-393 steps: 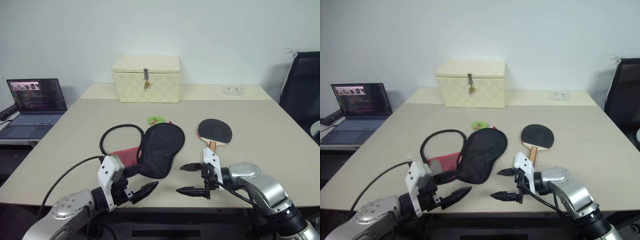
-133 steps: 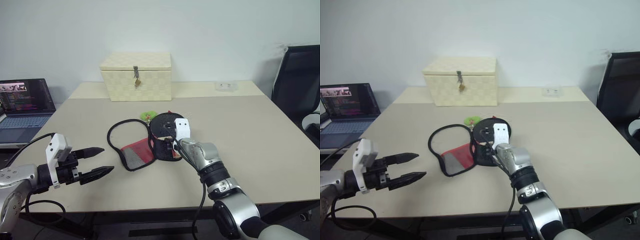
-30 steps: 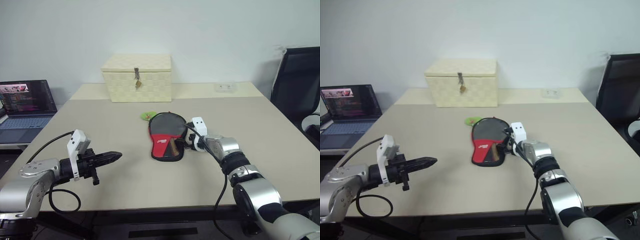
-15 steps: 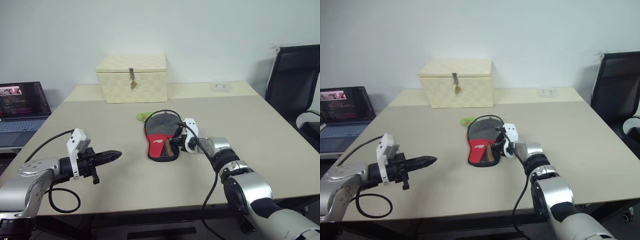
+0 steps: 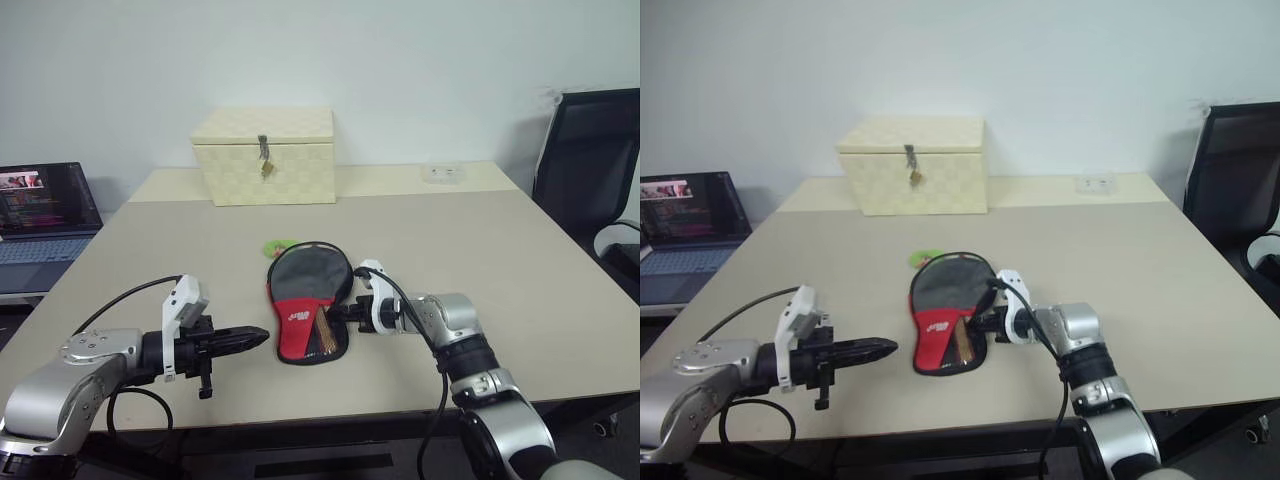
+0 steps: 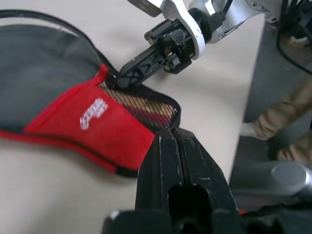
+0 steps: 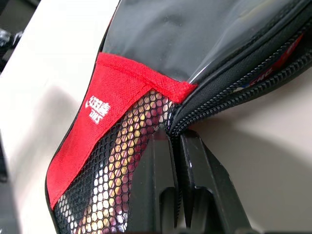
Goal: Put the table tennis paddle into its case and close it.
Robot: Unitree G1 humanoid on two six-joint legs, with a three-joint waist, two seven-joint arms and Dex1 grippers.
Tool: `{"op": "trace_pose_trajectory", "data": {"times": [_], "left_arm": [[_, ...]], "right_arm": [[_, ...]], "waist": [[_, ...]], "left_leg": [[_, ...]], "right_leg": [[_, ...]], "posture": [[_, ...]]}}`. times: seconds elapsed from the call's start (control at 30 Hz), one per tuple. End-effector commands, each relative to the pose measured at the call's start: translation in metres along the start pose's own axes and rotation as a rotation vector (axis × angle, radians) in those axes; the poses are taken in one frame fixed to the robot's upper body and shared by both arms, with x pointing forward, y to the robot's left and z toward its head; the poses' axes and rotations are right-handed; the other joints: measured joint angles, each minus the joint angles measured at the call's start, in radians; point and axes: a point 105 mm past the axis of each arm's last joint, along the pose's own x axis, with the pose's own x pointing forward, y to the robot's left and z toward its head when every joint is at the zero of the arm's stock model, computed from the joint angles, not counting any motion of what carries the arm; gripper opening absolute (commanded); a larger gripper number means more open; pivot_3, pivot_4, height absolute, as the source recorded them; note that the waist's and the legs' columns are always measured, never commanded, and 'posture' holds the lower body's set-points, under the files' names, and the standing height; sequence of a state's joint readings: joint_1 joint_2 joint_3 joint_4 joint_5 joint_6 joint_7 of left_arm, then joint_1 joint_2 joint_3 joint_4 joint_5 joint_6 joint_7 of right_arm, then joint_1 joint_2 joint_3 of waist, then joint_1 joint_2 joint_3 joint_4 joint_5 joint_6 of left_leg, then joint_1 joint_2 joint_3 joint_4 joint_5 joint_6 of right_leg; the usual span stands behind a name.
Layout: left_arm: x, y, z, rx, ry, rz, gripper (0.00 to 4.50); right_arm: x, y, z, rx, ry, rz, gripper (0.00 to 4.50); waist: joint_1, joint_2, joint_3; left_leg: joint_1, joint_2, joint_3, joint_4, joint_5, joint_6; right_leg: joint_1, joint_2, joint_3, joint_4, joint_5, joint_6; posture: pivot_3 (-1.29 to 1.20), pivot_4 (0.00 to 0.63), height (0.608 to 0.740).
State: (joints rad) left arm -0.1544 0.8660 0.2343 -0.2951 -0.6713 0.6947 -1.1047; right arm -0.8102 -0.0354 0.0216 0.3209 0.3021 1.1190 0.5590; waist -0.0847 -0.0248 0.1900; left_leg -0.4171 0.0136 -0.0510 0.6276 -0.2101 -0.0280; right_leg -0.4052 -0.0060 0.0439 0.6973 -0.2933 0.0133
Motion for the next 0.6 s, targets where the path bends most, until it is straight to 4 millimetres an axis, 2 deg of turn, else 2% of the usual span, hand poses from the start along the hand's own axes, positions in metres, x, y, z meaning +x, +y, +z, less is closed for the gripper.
{"op": "trace_pose_trajectory", "data": {"times": [0.03, 0.13, 0.27, 0.47, 0.6], "left_arm": [[0.008, -0.016, 0.001, 0.013, -0.003, -0.076, 0.00], [0.009, -0.017, 0.001, 0.008, -0.004, -0.087, 0.00], [0.009, -0.015, 0.001, 0.008, 0.003, -0.094, 0.00], [0.008, -0.014, 0.001, 0.011, 0.017, -0.105, 0.00], [0.008, -0.013, 0.001, 0.013, 0.022, -0.106, 0.00]], "right_arm": [[-0.016, 0.018, -0.018, 0.046, 0.028, 0.028, 0.05], [-0.033, 0.028, -0.033, 0.074, 0.039, 0.026, 0.05], [-0.044, 0.038, -0.045, 0.111, 0.041, 0.011, 0.05], [-0.044, 0.046, -0.058, 0.162, 0.016, 0.002, 0.05], [-0.041, 0.049, -0.059, 0.194, 0.003, 0.000, 0.05]], "waist": [[0.003, 0.000, 0.000], [0.008, 0.000, 0.000], [0.009, 0.000, 0.000], [0.009, 0.000, 0.000], [0.006, 0.000, 0.000]], "left_leg": [[0.000, 0.000, 0.000, 0.000, 0.000, 0.000], [-0.001, -0.001, 0.000, 0.000, 0.000, 0.000], [0.000, 0.000, 0.000, 0.000, 0.000, 0.000], [0.000, 0.000, 0.000, 0.000, 0.000, 0.000], [0.000, 0.000, 0.000, 0.000, 0.000, 0.000]], "right_leg": [[0.000, 0.000, 0.000, 0.000, 0.000, 0.000], [0.000, 0.000, 0.000, -0.001, 0.000, 0.000], [0.000, 0.000, 0.000, -0.001, 0.000, 0.000], [0.000, 0.000, 0.000, -0.001, -0.001, 0.000], [0.000, 0.000, 0.000, -0.001, -0.001, 0.000]], "posture": [[0.00, 0.150, 0.740], [0.00, 0.150, 0.740], [0.00, 0.150, 0.740], [0.00, 0.150, 0.740], [0.00, 0.150, 0.740]]}}
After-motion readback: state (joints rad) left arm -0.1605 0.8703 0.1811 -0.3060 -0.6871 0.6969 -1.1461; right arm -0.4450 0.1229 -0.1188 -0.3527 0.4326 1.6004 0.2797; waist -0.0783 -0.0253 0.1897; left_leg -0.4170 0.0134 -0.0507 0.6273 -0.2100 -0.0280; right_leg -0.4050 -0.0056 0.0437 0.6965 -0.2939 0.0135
